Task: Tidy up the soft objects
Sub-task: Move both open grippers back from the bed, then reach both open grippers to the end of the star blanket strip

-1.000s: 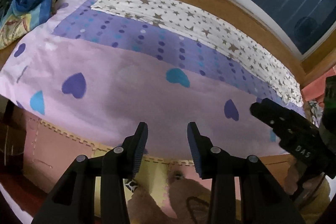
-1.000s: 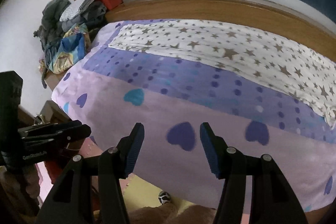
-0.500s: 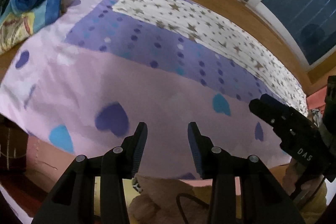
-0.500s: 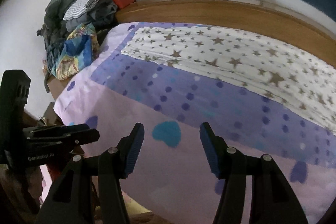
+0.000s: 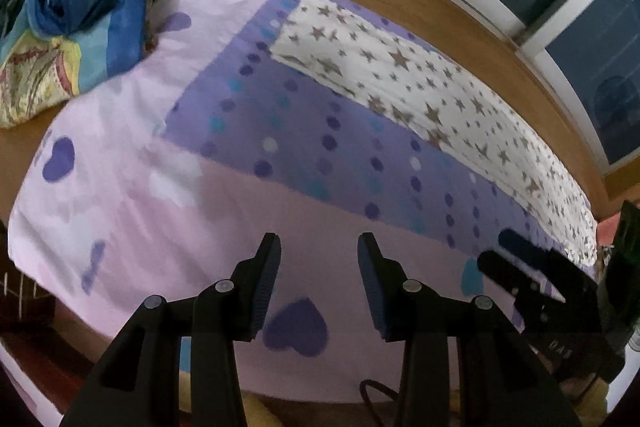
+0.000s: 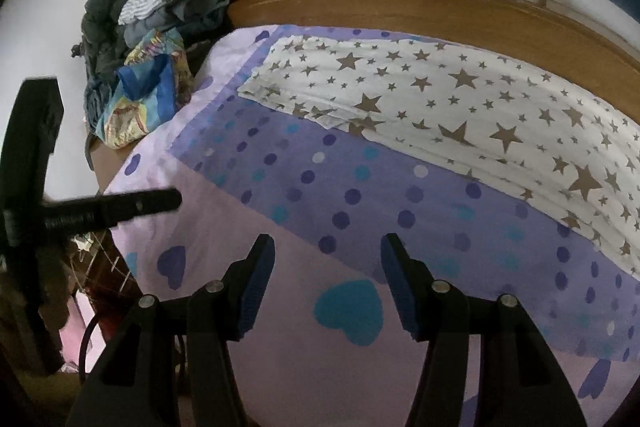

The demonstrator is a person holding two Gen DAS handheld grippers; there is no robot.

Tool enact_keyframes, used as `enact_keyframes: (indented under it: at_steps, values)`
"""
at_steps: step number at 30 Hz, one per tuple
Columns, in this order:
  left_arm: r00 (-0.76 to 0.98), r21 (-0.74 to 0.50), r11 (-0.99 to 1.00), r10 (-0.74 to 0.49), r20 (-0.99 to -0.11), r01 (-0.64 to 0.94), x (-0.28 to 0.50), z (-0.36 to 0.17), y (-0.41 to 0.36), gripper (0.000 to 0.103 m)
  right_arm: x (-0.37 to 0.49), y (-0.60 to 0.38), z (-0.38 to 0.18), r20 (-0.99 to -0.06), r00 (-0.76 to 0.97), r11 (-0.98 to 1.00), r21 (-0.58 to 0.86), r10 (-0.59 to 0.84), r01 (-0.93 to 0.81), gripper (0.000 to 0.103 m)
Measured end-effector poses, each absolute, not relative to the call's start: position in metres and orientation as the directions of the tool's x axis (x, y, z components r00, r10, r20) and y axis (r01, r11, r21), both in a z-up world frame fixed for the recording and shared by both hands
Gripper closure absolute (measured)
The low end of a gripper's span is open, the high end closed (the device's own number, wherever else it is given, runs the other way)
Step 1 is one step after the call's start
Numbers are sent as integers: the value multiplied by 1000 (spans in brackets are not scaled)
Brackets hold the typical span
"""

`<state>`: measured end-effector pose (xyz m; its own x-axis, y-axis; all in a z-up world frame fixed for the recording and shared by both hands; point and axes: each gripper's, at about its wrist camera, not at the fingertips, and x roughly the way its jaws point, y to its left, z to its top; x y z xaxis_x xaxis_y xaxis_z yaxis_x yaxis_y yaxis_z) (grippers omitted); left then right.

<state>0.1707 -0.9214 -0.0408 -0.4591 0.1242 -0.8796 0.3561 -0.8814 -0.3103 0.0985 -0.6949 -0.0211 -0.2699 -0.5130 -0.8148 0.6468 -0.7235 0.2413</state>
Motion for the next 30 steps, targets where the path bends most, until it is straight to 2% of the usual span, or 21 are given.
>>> enact_keyframes:
  at_steps: [8, 20, 30]
  values:
    - [-440, -317, -905, 171, -881, 283, 142, -51, -963, 63, 98, -725, -26, -822, -311, -777, 229, -477, 587, 47]
    - [-388, -300, -954, 274, -880, 6, 77, -53, -1026, 63, 101, -809, -29, -817, -425, -891, 215, -389, 401, 47]
    - [-377, -297, -944, 331, -865, -145, -2, -58, -1032, 63, 84, -897, -31, -796, -481, -869, 110, -368, 483, 47]
